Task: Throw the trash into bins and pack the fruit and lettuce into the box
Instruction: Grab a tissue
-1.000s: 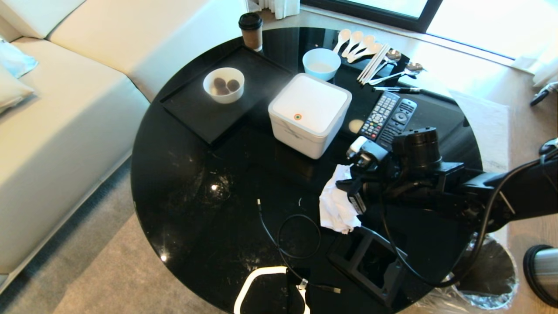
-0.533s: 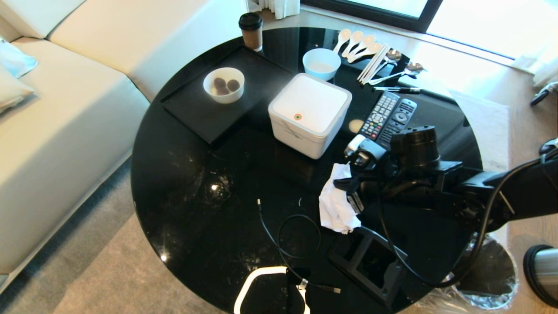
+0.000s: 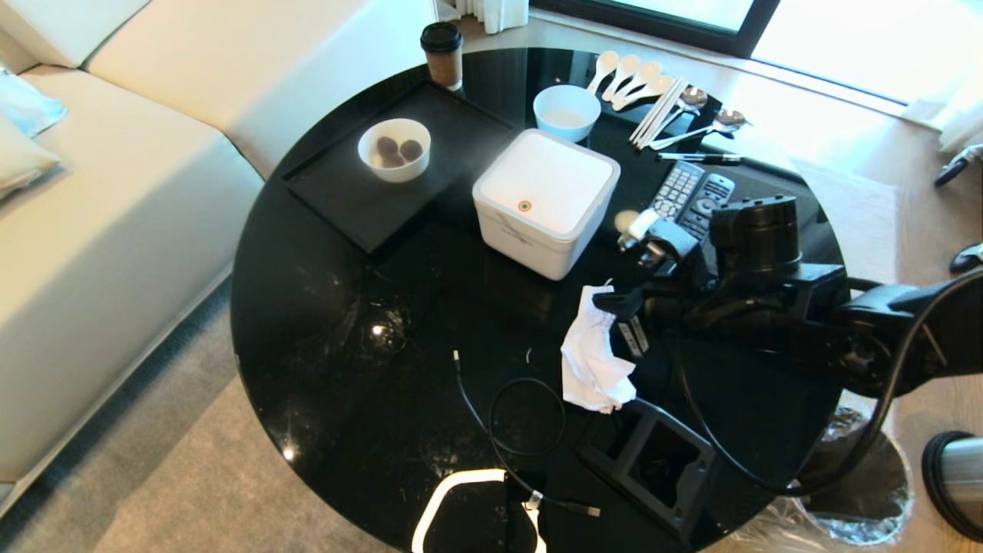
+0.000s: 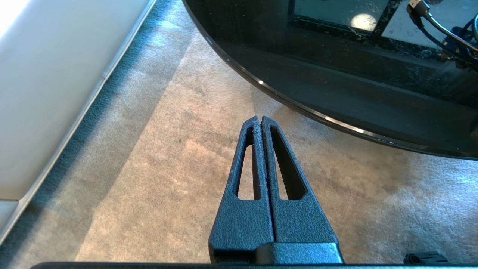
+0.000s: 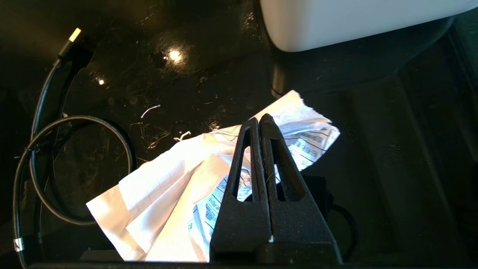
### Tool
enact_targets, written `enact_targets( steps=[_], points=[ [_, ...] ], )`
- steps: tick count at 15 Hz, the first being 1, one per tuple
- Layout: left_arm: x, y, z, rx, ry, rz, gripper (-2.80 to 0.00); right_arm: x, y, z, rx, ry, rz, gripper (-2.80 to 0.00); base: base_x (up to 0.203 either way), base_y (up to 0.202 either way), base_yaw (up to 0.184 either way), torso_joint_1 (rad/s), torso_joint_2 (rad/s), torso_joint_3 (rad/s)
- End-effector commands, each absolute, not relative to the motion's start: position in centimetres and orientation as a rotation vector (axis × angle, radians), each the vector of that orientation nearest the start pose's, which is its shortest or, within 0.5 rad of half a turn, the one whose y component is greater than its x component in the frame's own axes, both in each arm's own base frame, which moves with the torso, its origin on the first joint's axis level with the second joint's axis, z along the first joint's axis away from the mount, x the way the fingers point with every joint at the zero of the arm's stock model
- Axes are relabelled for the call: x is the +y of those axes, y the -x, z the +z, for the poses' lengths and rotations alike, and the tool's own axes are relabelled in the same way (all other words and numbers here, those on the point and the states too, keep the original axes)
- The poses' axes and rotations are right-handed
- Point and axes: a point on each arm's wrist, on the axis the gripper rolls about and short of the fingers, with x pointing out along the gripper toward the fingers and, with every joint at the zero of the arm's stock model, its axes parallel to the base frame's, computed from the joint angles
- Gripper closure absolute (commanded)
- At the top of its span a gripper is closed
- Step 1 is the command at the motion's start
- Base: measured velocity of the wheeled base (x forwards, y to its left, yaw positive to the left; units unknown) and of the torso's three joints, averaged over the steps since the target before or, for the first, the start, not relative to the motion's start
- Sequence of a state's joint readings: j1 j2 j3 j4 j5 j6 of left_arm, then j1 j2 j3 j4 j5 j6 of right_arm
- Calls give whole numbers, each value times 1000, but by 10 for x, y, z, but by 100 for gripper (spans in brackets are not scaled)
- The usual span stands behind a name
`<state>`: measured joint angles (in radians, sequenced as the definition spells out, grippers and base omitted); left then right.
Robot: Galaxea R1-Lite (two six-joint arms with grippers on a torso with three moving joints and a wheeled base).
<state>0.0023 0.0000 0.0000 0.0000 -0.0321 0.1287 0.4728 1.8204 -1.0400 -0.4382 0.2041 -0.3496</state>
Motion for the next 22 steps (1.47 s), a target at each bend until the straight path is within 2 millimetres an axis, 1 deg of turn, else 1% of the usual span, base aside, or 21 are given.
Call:
enact_targets(
  steps=[1, 3, 7, 14, 15, 18, 20, 22],
  points=[
    [-1, 23, 76, 0, -129, -30, 0, 159, -302, 196, 206, 381, 706, 0, 0, 0, 0, 0, 0, 0],
    [-1, 23, 76, 0, -129, -30, 0, 155, -296, 199, 248, 392, 687, 0, 0, 0, 0, 0, 0, 0],
    [-1, 23, 76, 0, -129, -29, 0, 142, -271, 208, 401, 414, 691, 0, 0, 0, 0, 0, 0, 0],
    [-1, 23, 76, 0, -129, -29, 0, 140, -265, 211, 433, 423, 682, 0, 0, 0, 0, 0, 0, 0],
    [-1, 23, 76, 0, -129, -31, 0, 140, -265, 211, 434, 422, 682, -280, 0, 0, 0, 0, 0, 0],
    [-1, 23, 76, 0, -129, -29, 0, 143, -263, 211, 449, 399, 690, -280, 0, 0, 0, 0, 0, 0],
    [-1, 23, 76, 0, -130, -29, 0, 154, -256, 210, 474, 334, 712, -280, 0, 0, 0, 0, 0, 0],
    [-1, 23, 76, 0, -130, -30, 0, 160, -253, 205, 497, 325, 730, -280, 0, 0, 0, 0, 0, 0]
  ],
)
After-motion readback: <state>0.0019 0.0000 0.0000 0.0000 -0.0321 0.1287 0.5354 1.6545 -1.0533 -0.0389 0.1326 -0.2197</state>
